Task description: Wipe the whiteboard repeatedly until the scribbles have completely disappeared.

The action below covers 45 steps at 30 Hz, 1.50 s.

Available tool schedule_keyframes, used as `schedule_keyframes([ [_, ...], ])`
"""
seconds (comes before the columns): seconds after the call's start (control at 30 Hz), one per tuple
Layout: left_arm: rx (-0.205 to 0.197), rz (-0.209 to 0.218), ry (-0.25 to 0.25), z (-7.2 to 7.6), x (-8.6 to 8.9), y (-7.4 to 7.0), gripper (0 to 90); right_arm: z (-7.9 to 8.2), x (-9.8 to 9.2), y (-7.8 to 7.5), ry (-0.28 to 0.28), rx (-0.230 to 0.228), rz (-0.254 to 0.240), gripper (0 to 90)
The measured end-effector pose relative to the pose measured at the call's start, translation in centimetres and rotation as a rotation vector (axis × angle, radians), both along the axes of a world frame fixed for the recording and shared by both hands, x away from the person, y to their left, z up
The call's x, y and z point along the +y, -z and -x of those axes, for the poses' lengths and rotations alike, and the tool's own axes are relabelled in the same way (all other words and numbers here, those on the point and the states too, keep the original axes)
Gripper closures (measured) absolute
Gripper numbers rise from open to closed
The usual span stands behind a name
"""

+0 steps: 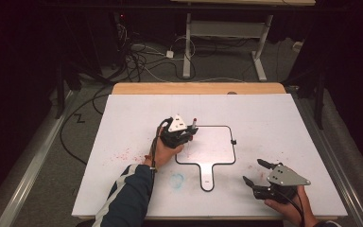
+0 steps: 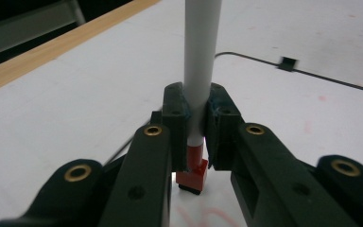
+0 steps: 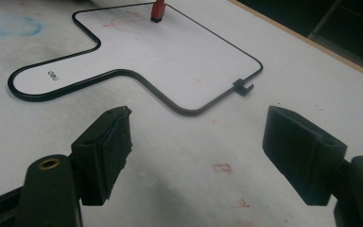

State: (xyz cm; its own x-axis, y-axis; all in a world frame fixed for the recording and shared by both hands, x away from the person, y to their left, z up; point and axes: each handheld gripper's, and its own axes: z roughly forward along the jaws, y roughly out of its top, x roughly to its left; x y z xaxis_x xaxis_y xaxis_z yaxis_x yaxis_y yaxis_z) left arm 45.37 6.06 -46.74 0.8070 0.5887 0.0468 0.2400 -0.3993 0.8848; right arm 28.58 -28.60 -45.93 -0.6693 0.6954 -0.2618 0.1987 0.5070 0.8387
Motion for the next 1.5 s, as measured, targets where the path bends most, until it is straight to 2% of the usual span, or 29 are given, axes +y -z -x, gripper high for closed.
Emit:
schedule_keyframes([
  [0.07,-0.012,-0.008,-0.039,-0.7,0.7,0.0,78.8,0.0,0.0,0.0,-0.001,0.002,-0.004,25.4],
  [0.13,0.003,0.011,-0.068,-1.2,1.4,0.1,78.8,0.0,0.0,0.0,-0.003,0.002,-0.003,25.4],
  [0.2,0.002,0.01,-0.081,-1.4,1.9,0.1,78.8,0.0,-0.1,0.0,-0.003,0.003,-0.003,25.4],
  [0.27,0.02,0.032,-0.086,-1.4,2.2,0.2,78.8,-0.1,-0.1,0.0,-0.004,0.002,-0.003,25.4],
  [0.33,0.038,0.045,-0.069,-1.0,1.9,0.2,78.8,0.0,-0.1,0.0,-0.006,0.0,0.0,25.4],
  [0.5,0.032,0.039,0.009,0.7,0.6,0.2,78.8,0.1,0.0,0.0,-0.013,-0.002,0.003,25.4],
  [0.53,0.027,0.032,0.021,0.9,0.4,0.2,78.8,0.1,0.1,0.0,-0.015,-0.002,0.006,25.4],
  [0.57,-0.003,0.013,0.055,1.0,0.0,0.0,78.8,0.1,0.1,0.0,-0.015,-0.002,0.007,25.4],
  [0.6,0.003,-0.009,0.035,1.3,0.0,-0.1,78.8,0.1,0.1,0.0,-0.016,-0.003,0.012,25.4],
  [0.67,-0.018,-0.012,0.051,1.0,0.0,-0.1,78.8,0.1,0.2,0.0,-0.017,-0.009,0.017,25.4],
  [0.8,-0.005,-0.007,-0.055,0.0,1.6,0.1,78.8,0.2,0.3,0.0,-0.02,-0.011,0.023,25.3],
  [0.87,0.003,-0.005,-0.085,-0.5,2.4,0.1,78.8,0.2,0.3,0.0,-0.02,-0.01,0.025,25.3],
  [0.93,0.025,0.019,-0.096,-0.7,3.3,0.2,78.8,0.2,0.3,0.1,-0.021,-0.012,0.031,25.3],
  [1.0,0.04,0.029,-0.096,-0.5,3.4,0.2,78.8,0.3,0.4,0.1,-0.024,-0.014,0.035,25.3],
  [1.07,0.046,0.027,-0.074,-0.1,3.0,0.1,78.8,0.2,0.4,0.1,-0.026,-0.013,0.037,25.3],
  [1.13,0.036,0.019,-0.042,0.5,2.2,0.1,78.8,0.2,0.5,0.1,-0.029,-0.013,0.039,25.3],
  [1.27,0.034,0.028,0.015,1.7,0.6,0.2,78.8,0.3,0.6,0.1,-0.033,-0.016,0.04,25.2],
  [1.3,0.015,0.026,0.047,1.9,0.2,0.1,78.8,0.3,0.6,0.1,-0.033,-0.016,0.04,25.2],
  [1.33,0.025,0.015,0.045,2.4,-0.1,0.1,78.8,0.3,0.6,0.1,-0.034,-0.016,0.04,25.2],
  [1.4,0.012,-0.01,0.064,3.0,-0.6,0.0,78.8,0.3,0.6,0.1,-0.035,-0.016,0.042,25.2],
  [1.5,-0.007,-0.032,0.063,3.0,-0.7,-0.1,78.8,0.3,0.5,0.1,-0.031,-0.019,0.042,25.0],
])
